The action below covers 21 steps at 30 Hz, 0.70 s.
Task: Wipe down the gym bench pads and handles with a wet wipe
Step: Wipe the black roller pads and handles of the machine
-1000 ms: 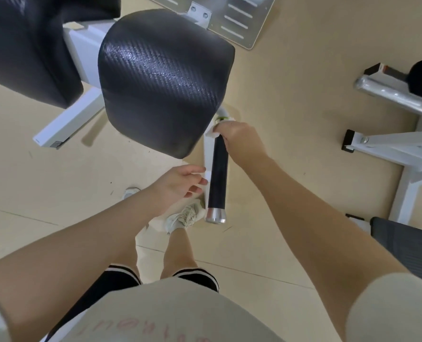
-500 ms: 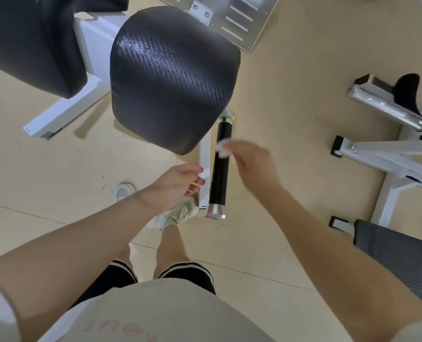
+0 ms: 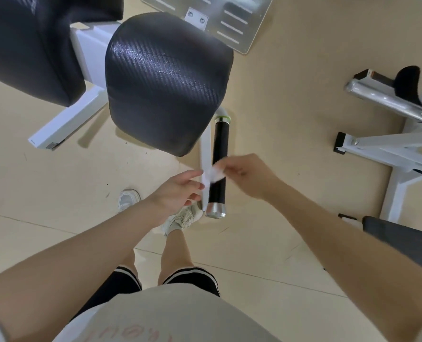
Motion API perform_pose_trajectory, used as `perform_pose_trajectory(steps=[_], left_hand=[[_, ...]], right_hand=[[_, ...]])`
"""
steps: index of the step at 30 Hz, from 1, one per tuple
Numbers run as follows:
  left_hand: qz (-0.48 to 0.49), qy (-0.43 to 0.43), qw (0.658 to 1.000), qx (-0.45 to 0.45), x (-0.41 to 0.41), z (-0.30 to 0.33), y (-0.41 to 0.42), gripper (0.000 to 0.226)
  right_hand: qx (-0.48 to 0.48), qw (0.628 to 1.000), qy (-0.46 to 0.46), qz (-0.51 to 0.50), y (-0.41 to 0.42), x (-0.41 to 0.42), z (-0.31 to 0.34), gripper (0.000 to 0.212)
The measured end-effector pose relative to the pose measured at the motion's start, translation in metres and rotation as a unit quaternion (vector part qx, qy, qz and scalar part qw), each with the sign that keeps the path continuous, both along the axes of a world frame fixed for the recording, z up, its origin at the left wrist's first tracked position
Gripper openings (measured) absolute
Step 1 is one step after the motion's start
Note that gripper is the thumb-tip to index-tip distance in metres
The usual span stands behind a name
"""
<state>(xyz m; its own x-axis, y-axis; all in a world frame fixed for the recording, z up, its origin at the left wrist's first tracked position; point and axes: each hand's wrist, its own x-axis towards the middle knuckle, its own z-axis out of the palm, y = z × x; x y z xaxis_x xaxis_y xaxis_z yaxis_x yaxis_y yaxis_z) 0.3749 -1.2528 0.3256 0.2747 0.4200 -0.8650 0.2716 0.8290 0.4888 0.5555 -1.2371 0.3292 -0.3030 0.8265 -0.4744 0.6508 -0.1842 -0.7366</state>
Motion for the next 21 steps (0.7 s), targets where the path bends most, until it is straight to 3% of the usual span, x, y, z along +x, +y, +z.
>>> perform_pose_trajectory(steps=[1, 3, 4, 5, 7, 10, 12, 15, 18, 21], left_hand=[[-0.015, -0.022, 0.999, 0.022, 0.004, 0.001, -0.002, 0.038], [-0.046, -0.023, 0.996, 0.078, 0.011, 0.001, -0.004, 0.041], [-0.049, -0.014, 0.994, 0.098, 0.012, -0.001, -0.004, 0.045], [-0.049, -0.011, 0.993, 0.107, 0.013, -0.004, -0.004, 0.048], [-0.065, -0.015, 0.991, 0.117, 0.011, -0.011, -0.004, 0.054], [-0.124, 0.027, 0.975, 0.182, 0.01, -0.019, -0.009, 0.059], [-0.122, 0.033, 0.971, 0.202, 0.01, -0.019, -0.011, 0.058], [-0.151, 0.033, 0.964, 0.218, 0.01, -0.013, -0.011, 0.057], [-0.198, 0.061, 0.949, 0.239, 0.013, -0.003, -0.008, 0.056], [-0.26, 0.095, 0.922, 0.271, 0.015, 0.015, -0.005, 0.046]], right_hand=[[0.008, 0.981, 0.047, -0.19, -0.003, 0.009, -0.007, 0.022], [-0.048, 0.849, 0.114, -0.513, 0.007, 0.021, -0.028, 0.019], [-0.101, 0.782, 0.147, -0.597, 0.013, 0.024, -0.04, 0.018], [-0.155, 0.746, 0.169, -0.625, 0.017, 0.02, -0.053, 0.018], [-0.229, 0.744, 0.209, -0.591, 0.02, 0.005, -0.075, 0.018], [-0.282, 0.723, 0.353, -0.522, 0.011, -0.018, -0.087, 0.02], [-0.309, 0.727, 0.362, -0.495, -0.005, -0.021, -0.082, 0.024], [-0.335, 0.774, 0.34, -0.417, -0.055, -0.015, -0.062, 0.024], [-0.367, 0.743, 0.355, -0.434, -0.101, -0.008, -0.039, 0.026], [-0.29, 0.732, 0.349, -0.508, -0.118, -0.002, -0.013, 0.03]])
